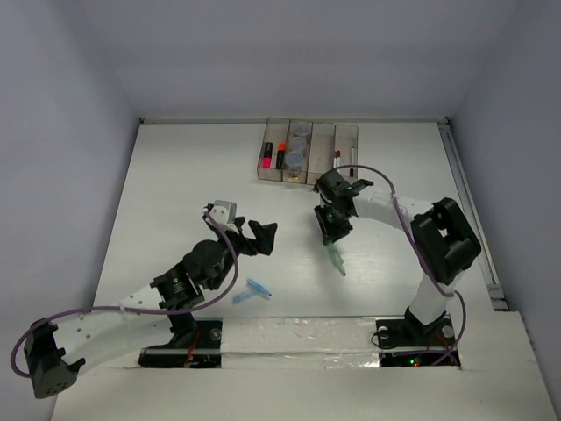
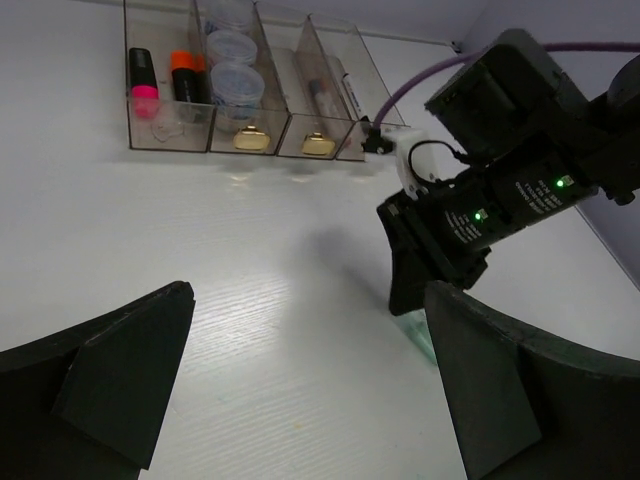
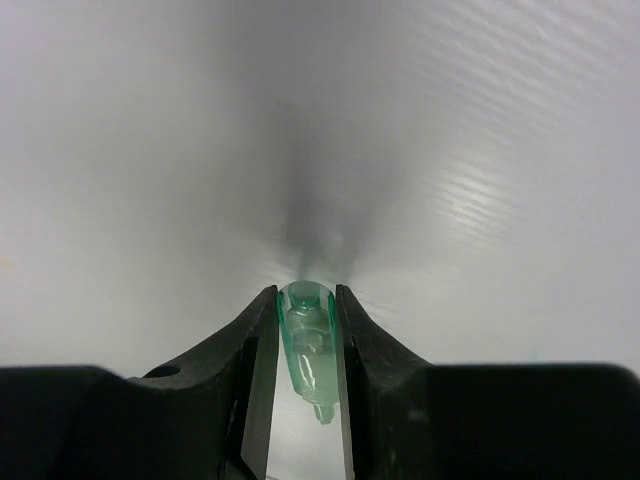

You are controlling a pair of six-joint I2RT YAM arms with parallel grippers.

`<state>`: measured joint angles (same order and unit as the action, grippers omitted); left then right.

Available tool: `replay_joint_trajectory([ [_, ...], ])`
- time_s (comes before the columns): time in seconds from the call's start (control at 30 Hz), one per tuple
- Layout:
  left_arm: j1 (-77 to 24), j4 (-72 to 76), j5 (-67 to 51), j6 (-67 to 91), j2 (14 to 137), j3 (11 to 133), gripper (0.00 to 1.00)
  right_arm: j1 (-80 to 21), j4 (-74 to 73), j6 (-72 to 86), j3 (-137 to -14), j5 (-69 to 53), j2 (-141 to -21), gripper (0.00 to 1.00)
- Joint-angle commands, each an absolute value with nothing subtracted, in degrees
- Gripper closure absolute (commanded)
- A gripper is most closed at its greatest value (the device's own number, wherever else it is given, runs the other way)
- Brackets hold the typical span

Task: Sort the stationery into containers
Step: Pick up the pen from the center of the board.

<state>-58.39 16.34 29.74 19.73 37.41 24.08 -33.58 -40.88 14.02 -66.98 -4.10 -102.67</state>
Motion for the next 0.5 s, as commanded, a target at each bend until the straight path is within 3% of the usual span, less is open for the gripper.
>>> replay_joint_trajectory([
  [0.0, -58.1, 16.87, 27.77, 24.07, 37.09, 25.58, 0.01, -34.63, -30.07, 15.99, -68.29, -11.41, -95.47, 0.99],
  [0.23, -58.1, 16.6, 26.2, 29.44, 37.0, 25.75, 0.01, -35.16, -24.7, 15.64, -65.22, -22.67, -78.43, 0.99],
  [0.43, -58.1, 22.14, 19.34, 30.06, 37.61, 26.19, 0.02, -35.16, -23.55, 17.04, -64.77, -28.22, -74.62, 0.99],
  [0.47, -58.1, 23.11, 18.55, 29.97, 37.88, 25.93, 0.16, -35.16, -22.34, 17.66, -64.6, -27.6, -73.23, 1.0],
])
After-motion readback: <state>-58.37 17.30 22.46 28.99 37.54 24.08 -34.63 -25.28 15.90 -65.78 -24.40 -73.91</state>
